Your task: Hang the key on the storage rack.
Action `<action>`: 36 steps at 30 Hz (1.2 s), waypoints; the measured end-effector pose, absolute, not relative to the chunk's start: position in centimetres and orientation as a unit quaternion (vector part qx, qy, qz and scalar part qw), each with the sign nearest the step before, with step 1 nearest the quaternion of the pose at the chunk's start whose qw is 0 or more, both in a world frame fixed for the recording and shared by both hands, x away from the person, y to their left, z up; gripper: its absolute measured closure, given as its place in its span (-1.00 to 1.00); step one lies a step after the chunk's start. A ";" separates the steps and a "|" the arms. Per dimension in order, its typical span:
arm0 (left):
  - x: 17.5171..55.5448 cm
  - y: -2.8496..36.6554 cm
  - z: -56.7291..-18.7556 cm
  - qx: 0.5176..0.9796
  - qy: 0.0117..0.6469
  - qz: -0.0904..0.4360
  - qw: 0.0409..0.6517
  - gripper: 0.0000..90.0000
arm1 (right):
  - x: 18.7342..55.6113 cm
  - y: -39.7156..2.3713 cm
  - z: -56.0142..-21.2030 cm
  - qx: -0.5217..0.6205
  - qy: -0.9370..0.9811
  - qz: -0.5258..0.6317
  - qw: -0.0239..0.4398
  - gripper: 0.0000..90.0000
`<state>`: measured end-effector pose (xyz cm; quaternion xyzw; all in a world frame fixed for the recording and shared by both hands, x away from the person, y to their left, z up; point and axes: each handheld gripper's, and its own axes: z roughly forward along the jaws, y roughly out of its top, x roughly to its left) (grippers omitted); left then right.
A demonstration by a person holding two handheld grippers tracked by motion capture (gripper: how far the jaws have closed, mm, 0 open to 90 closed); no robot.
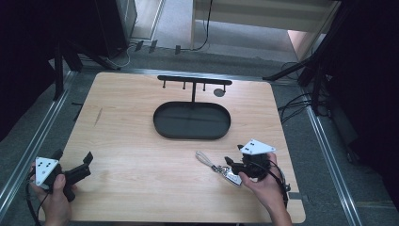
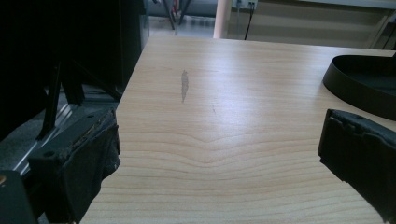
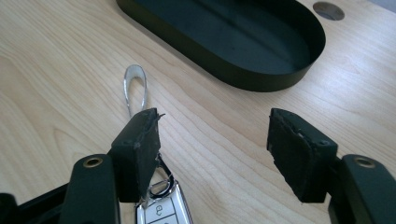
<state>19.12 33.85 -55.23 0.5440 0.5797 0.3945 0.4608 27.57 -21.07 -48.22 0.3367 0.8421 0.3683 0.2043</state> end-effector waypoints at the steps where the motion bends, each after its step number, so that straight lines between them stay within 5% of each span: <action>1: 19.1 33.9 -55.2 0.544 0.580 0.394 0.461 -1.00 | 27.7 -20.7 -48.3 0.337 0.845 0.358 0.208 -0.15; 8: 19.1 33.8 -55.2 0.547 0.578 0.394 0.460 -1.00 | 28.2 -19.1 -48.3 0.332 0.855 0.345 0.199 -0.16; 15: 19.2 33.8 -55.2 0.548 0.578 0.392 0.460 -1.00 | 28.5 -18.4 -48.3 0.316 0.864 0.331 0.212 0.06; 24: 19.2 33.8 -55.2 0.549 0.577 0.392 0.460 -1.00 | 29.0 -16.0 -48.4 0.317 0.897 0.273 0.140 -0.01; 36: 19.2 33.9 -55.2 0.549 0.577 0.391 0.460 -1.00 | 29.2 -13.8 -49.8 0.311 0.922 0.206 0.103 0.44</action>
